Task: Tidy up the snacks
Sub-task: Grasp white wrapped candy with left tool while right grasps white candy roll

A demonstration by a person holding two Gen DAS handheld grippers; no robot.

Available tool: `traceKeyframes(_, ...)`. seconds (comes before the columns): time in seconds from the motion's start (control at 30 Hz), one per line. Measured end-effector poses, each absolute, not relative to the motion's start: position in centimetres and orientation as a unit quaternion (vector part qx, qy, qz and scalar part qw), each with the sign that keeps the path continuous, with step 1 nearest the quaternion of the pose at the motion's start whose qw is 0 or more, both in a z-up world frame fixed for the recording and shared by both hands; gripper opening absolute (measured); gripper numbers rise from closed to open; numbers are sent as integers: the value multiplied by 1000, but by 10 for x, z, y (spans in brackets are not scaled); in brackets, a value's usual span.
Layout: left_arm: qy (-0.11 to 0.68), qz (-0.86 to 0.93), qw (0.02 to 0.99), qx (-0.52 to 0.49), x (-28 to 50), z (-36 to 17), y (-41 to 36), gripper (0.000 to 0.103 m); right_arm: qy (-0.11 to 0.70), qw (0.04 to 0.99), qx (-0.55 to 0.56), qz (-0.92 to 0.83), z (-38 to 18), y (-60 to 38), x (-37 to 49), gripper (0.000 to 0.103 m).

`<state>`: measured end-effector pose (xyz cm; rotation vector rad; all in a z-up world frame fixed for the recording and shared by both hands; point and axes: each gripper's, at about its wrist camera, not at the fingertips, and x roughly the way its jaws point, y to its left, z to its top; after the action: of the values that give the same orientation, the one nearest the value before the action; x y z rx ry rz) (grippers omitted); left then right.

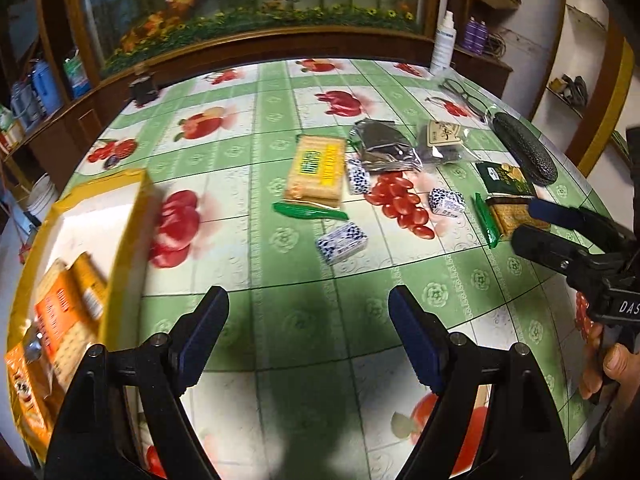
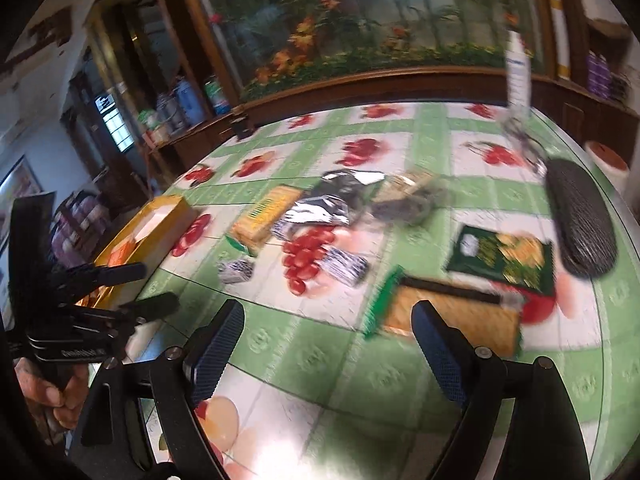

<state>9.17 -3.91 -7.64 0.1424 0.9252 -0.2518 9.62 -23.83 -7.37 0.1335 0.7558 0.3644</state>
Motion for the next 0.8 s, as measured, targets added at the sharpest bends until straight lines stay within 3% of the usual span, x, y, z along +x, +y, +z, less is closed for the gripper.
traceKeyframes(0.1, 450, -132, 881, 66, 100, -83, -46, 82, 372, 907, 41, 195, -74, -224, 114, 79)
traceKeyframes(0.63, 464, -143, 868, 107, 141, -112, -71, 81, 409, 890, -6, 201, -101, -207, 166, 61)
traceKeyframes(0.73, 464, -155, 868, 88, 143, -111, -67, 66, 413, 889, -13, 198, -104, -206, 169, 53)
traceKeyframes(0.8, 459, -156, 870, 89, 142, -110, -67, 48, 420, 886, -20, 197, -108, -203, 171, 52)
